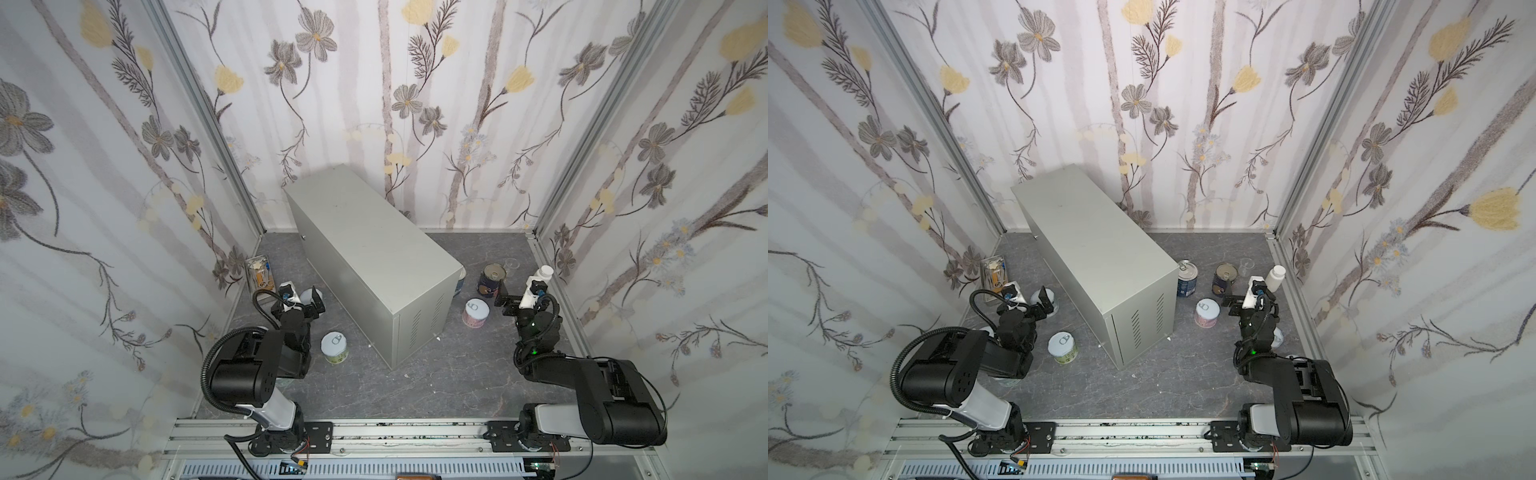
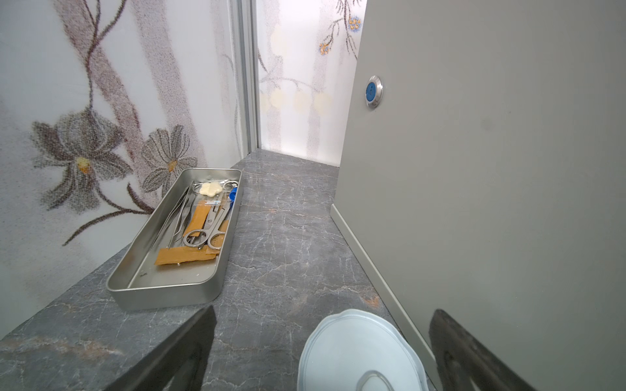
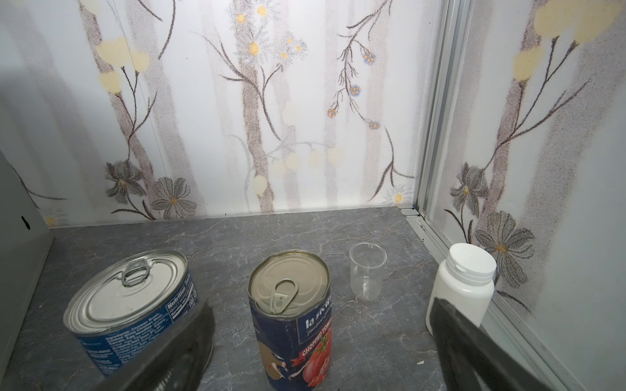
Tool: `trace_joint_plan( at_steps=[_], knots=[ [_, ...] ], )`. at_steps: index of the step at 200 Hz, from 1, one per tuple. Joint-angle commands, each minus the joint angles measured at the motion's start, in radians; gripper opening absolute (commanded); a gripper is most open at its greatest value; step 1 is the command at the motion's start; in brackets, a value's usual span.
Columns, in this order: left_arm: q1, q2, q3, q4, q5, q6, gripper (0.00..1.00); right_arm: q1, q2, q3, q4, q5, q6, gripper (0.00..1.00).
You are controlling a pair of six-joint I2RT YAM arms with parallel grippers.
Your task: Place and organize the canned foods onto the counter
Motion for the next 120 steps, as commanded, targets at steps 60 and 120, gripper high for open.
trace_joint_plan(
  at_steps=[60,120],
  knots=[
    [0.001,-0.001,-0.001,0.043,-0.006,-0.002,1.0,0.012,-0.303,0.059,-0.357,0.204,0.099,1.0],
    [0.001,-0.002,-0.001,0.044,-0.006,-0.002,1.0,0.012,-0.648,0.148,-0.806,0.218,0.227,1.0]
  ],
)
